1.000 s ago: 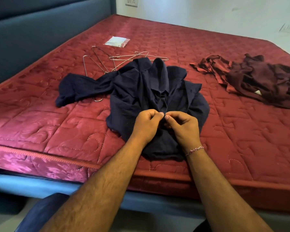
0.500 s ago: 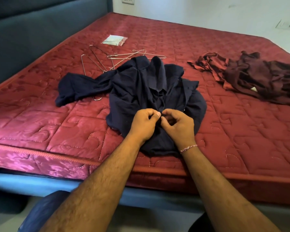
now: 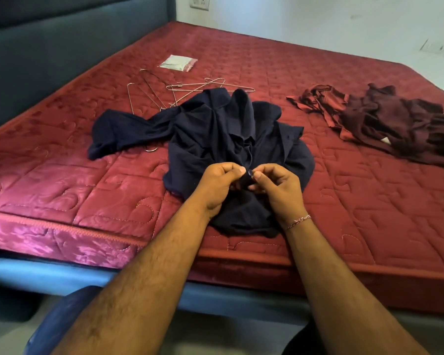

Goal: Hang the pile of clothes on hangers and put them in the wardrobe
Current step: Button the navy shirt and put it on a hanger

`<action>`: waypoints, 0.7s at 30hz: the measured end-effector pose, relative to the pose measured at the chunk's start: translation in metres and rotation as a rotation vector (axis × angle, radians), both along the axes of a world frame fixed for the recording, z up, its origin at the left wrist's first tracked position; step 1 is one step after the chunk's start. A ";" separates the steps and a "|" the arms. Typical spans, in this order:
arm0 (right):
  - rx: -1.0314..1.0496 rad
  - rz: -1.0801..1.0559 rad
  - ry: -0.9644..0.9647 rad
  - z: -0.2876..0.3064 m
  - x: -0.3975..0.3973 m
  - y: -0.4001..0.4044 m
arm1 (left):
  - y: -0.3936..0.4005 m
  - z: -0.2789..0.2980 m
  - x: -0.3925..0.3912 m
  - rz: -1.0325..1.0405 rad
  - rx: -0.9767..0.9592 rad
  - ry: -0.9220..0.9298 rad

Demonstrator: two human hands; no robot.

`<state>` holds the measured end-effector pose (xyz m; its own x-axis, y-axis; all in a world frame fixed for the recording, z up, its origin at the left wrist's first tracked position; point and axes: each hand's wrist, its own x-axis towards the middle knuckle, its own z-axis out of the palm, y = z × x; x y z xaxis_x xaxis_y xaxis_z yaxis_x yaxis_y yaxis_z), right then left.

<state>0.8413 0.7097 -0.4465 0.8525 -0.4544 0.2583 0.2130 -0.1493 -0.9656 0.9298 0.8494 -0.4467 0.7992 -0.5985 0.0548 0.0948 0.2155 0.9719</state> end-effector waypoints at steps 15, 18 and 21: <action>-0.694 -0.320 0.039 -0.012 0.001 0.015 | -0.004 -0.002 -0.002 0.126 0.012 -0.128; -0.511 -0.365 0.027 -0.010 0.000 0.009 | -0.010 -0.006 -0.004 0.175 0.332 -0.440; -0.454 -0.396 0.021 -0.012 -0.001 0.007 | -0.014 -0.011 -0.007 0.284 0.629 -0.671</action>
